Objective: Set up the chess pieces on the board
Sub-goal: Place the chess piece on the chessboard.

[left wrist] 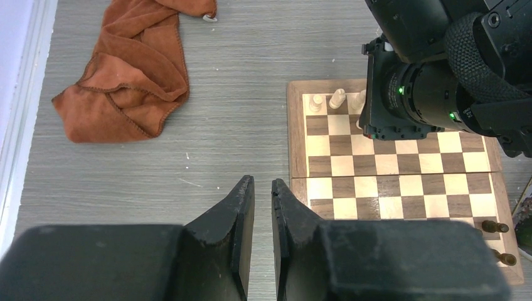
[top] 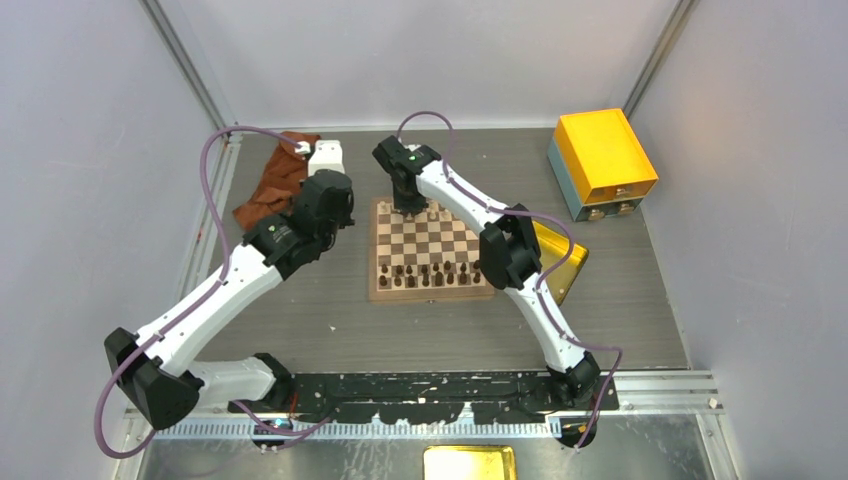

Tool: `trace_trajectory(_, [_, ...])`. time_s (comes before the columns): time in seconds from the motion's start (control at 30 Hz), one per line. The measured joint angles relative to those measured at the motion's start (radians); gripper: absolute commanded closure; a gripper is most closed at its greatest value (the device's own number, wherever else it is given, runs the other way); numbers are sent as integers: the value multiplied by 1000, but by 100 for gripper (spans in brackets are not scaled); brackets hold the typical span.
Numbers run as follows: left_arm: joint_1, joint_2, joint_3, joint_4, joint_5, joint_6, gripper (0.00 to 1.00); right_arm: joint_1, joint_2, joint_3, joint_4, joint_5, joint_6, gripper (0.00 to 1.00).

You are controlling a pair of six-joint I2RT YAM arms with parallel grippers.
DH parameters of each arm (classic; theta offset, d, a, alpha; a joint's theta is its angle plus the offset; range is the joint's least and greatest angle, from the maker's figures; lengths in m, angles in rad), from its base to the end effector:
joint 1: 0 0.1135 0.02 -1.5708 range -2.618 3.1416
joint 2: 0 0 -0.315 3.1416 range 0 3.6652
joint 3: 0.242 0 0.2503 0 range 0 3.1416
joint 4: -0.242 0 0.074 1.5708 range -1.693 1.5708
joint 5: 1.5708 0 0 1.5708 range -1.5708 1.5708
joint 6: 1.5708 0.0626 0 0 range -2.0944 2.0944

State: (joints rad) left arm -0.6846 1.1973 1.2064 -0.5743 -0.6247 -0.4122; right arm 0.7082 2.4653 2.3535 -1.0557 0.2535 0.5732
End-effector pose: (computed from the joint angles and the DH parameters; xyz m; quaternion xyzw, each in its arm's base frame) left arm 0.2191 -0.1316 0.4021 -0.0335 0.8462 -0.0093 0.5317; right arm 0.4406 0.3567 0.2194 -0.0403 0.9714 0.0195 0.2333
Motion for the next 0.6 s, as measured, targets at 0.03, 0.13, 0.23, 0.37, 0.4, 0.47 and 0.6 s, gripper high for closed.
trace_trajectory(0.03, [-1, 1, 0, 1, 0, 1, 82, 0, 0, 0, 0, -2, 0, 98])
trace_trajectory(0.13, [-4, 2, -1, 2, 0, 2, 82, 0, 0, 0, 0, -3, 0, 95])
trace_trajectory(0.23, [-5, 2, -2, 2, -1, 2, 82, 0, 0, 0, 0, -5, 0, 89])
trace_trajectory(0.37, [-8, 2, -6, 3, -3, 2, 82, 0, 0, 0, 0, -7, 0, 80])
trace_trajectory(0.4, [-8, 2, -8, 3, -3, 2, 82, 0, 0, 0, 0, -8, 0, 78])
trace_trajectory(0.47, [-8, 2, -10, 5, -3, 2, 82, 0, 0, 0, 0, -11, 0, 75])
trace_trajectory(0.6, [-8, 2, -13, 9, -3, 2, 82, 0, 0, 0, 0, -14, 0, 72])
